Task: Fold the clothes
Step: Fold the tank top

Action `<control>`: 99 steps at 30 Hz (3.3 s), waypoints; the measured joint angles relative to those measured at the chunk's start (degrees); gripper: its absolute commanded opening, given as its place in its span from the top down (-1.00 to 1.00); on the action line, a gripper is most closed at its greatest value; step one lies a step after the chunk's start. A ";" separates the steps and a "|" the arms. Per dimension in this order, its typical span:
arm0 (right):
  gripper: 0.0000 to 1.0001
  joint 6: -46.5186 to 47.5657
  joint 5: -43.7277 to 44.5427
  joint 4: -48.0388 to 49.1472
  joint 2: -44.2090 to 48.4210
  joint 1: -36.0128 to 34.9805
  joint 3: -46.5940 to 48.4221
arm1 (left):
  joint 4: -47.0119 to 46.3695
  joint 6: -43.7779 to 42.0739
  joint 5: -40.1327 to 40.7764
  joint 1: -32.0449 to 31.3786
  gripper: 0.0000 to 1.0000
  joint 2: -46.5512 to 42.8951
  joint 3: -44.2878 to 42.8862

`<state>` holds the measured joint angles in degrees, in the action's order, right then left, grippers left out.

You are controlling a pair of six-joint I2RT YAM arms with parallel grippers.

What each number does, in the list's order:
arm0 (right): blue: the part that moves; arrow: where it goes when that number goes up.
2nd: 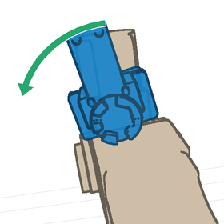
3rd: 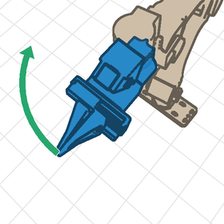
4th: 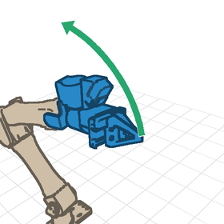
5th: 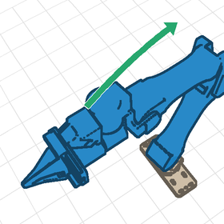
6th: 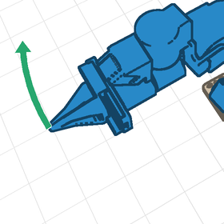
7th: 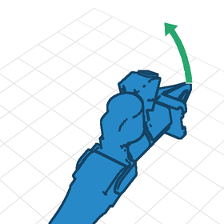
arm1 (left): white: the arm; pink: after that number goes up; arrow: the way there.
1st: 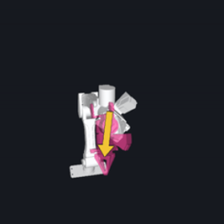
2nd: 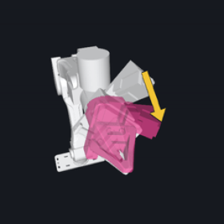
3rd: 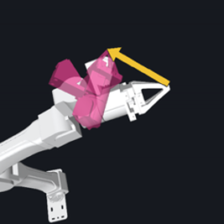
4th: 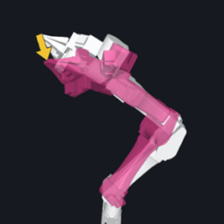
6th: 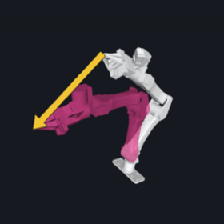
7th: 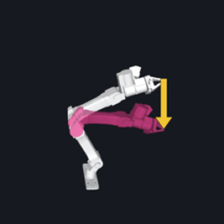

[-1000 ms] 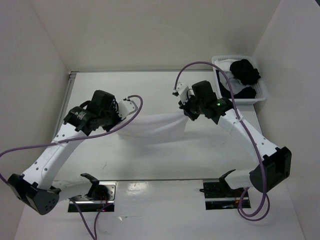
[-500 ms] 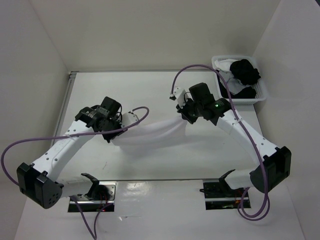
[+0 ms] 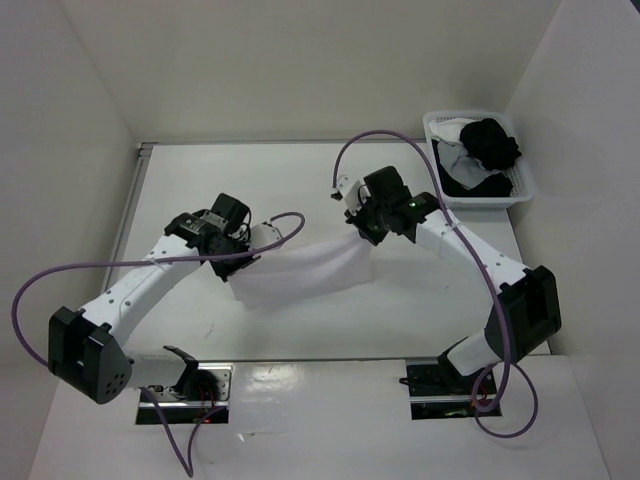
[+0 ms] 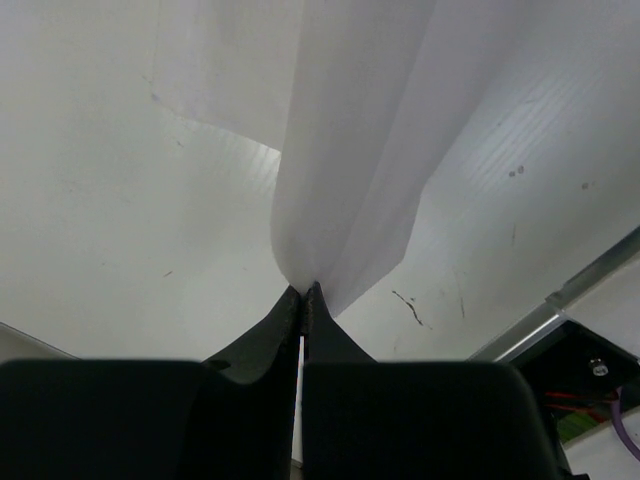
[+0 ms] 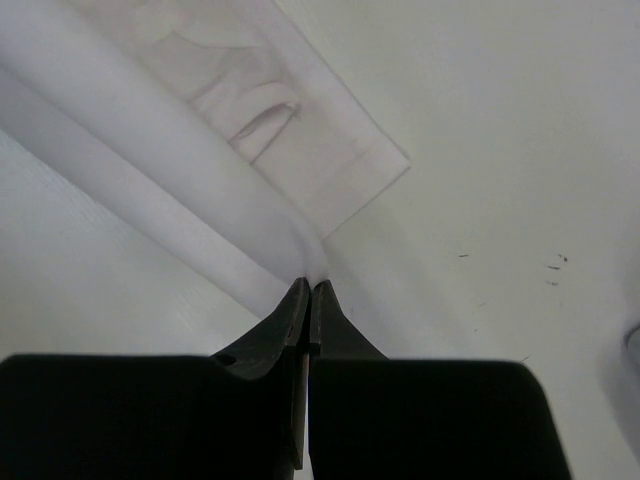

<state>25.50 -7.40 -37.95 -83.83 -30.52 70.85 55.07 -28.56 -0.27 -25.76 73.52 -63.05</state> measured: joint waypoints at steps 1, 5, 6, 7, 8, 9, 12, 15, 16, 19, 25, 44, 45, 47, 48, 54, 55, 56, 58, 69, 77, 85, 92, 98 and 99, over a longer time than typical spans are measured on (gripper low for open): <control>1.00 -0.02 0.20 0.46 -0.87 0.02 0.00 | -0.83 0.02 0.07 0.24 1.00 0.24 0.26; 1.00 -0.11 0.76 1.97 -2.82 0.44 0.09 | -3.63 0.02 0.63 1.20 1.00 1.40 0.70; 1.00 -0.11 0.76 2.16 -3.13 0.61 0.26 | -4.31 0.02 0.83 1.44 1.00 1.79 0.70; 1.00 -0.09 0.76 2.36 -3.48 0.87 0.57 | -4.96 0.02 1.07 1.75 1.00 2.16 0.70; 1.00 -0.07 0.76 2.64 -3.89 1.29 0.98 | -5.75 0.02 1.31 2.19 1.00 2.69 0.70; 1.00 -0.07 0.79 2.86 -4.33 1.68 1.42 | -6.36 0.02 1.60 2.56 1.00 3.19 0.70; 1.00 0.07 0.81 3.45 -5.99 2.99 2.99 | -8.44 0.04 2.34 4.07 1.00 5.66 0.70; 1.00 0.17 0.74 4.39 -8.24 4.09 4.68 | -10.08 0.02 2.69 5.53 1.00 9.01 0.70; 1.00 0.33 0.70 4.66 -8.94 4.35 5.05 | -10.56 0.02 2.71 5.95 1.00 10.03 0.70; 1.00 0.70 0.39 5.33 -11.28 5.18 5.60 | -12.02 0.02 2.75 6.84 1.00 12.35 0.70; 1.00 1.25 -0.83 6.43 -16.70 7.21 6.36 | -14.71 0.04 3.02 7.76 1.00 16.59 -1.07; 1.00 2.05 -0.76 8.50 -26.80 7.82 14.38 | -18.25 0.48 2.97 9.03 1.00 25.44 -8.85; 1.00 2.05 -0.74 8.57 -27.17 7.82 14.69 | -18.25 0.48 2.97 9.20 1.00 25.57 -8.85; 1.00 2.05 -0.68 8.90 -27.80 7.82 14.86 | -18.45 0.48 2.93 9.62 1.00 26.03 -8.85; 1.00 2.03 -0.50 8.94 -28.20 7.82 15.13 | -18.67 0.48 2.93 9.79 1.00 26.27 -8.85; 1.00 1.49 0.59 10.12 -33.44 7.82 18.51 | -20.00 1.73 2.86 10.95 1.00 28.98 -9.01; 1.00 1.33 0.74 10.27 -34.51 7.82 19.28 | -20.22 1.95 2.89 11.15 1.00 29.53 -9.11; 1.00 1.14 0.83 10.40 -35.45 7.82 20.00 | -20.28 2.03 2.89 11.34 1.00 30.05 -9.38; 1.00 0.68 1.11 10.84 -37.22 7.82 21.14 | -20.72 2.23 2.89 11.72 1.00 31.10 -10.19; 0.14 -4.63 5.16 13.57 -39.95 8.37 25.16 | -23.23 6.58 3.56 14.78 0.37 35.69 -14.16; -0.74 -9.86 5.22 13.86 -28.41 10.91 23.56 | -22.49 10.40 4.24 17.51 -0.52 26.97 -14.60; -0.77 -11.10 4.98 11.85 -14.27 7.89 20.85 | -21.20 15.15 0.94 16.70 -0.59 13.44 -16.74; -0.64 -11.04 3.74 7.54 -13.99 2.03 10.19 | -20.33 15.74 -7.17 14.16 -0.50 13.70 -12.57; 0.29 -10.58 3.58 5.35 -14.95 1.92 7.93 | -20.52 18.32 -8.81 15.04 -0.45 19.80 -9.94; 0.33 -10.67 3.54 5.35 -15.61 1.84 8.46 | -20.68 18.51 -8.81 15.12 -0.45 20.00 -9.25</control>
<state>14.83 -3.86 -32.60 -99.44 -28.69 79.31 34.39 -10.04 -9.08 -10.63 93.51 -72.29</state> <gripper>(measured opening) 0.400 0.726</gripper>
